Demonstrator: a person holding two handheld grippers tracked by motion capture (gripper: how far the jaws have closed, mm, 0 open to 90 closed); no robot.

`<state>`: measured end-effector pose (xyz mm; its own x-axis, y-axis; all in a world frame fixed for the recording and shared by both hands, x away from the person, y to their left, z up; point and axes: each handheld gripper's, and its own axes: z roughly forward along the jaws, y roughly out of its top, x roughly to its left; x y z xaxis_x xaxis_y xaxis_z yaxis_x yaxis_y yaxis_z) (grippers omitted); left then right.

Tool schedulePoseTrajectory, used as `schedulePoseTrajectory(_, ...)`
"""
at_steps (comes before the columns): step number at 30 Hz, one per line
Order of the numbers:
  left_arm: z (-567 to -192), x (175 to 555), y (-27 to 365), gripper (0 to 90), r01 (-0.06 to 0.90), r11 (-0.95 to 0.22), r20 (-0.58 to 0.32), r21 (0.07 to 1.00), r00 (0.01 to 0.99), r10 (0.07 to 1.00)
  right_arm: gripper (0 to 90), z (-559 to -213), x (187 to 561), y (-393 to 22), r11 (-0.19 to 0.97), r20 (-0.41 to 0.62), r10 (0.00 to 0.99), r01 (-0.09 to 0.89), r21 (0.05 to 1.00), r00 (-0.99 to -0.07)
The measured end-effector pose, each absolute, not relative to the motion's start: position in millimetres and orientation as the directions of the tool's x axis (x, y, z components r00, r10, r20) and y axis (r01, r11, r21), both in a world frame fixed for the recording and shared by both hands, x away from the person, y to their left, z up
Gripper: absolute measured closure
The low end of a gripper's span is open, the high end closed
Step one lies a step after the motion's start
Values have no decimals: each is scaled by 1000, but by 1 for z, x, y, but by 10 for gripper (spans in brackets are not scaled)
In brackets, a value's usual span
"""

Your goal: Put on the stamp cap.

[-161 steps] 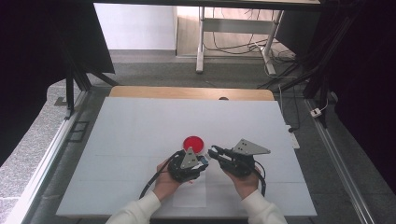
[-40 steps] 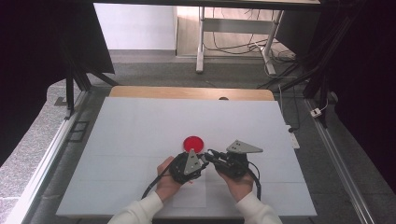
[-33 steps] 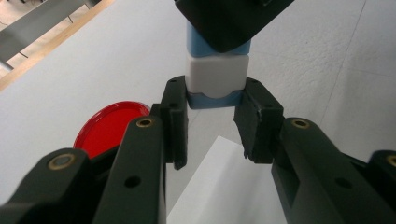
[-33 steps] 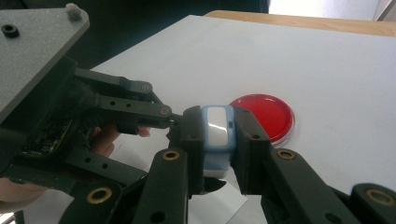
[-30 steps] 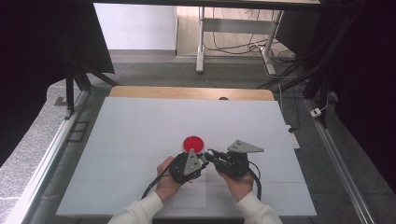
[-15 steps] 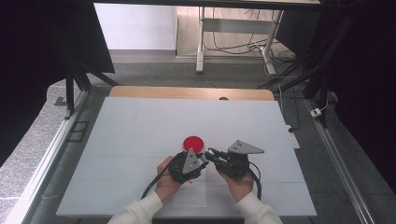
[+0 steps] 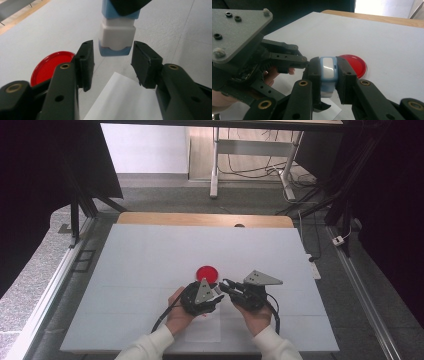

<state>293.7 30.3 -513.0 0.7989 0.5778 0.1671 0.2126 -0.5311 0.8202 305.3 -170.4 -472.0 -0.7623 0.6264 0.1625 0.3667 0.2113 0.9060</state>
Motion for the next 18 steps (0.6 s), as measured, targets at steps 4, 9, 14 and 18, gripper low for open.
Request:
schedulePoseTrajectory(4,-513,294,31,475,223,-530,155,818,802,577,749,-472,306,-171,210,163,627,367,906,-762)
schedulePoseTrajectory(9,-514,296,32,438,243,-530,138,813,803,580,750,-472,306,-171,210,162,628,367,906,-761)
schedulePoseTrajectory(14,-512,295,37,406,258,-527,121,810,805,581,749,-472,306,-173,213,159,627,365,906,-763)
schedulePoseTrajectory(18,-509,293,44,390,269,-518,107,812,804,585,750,-472,307,-174,214,157,629,364,906,-761)
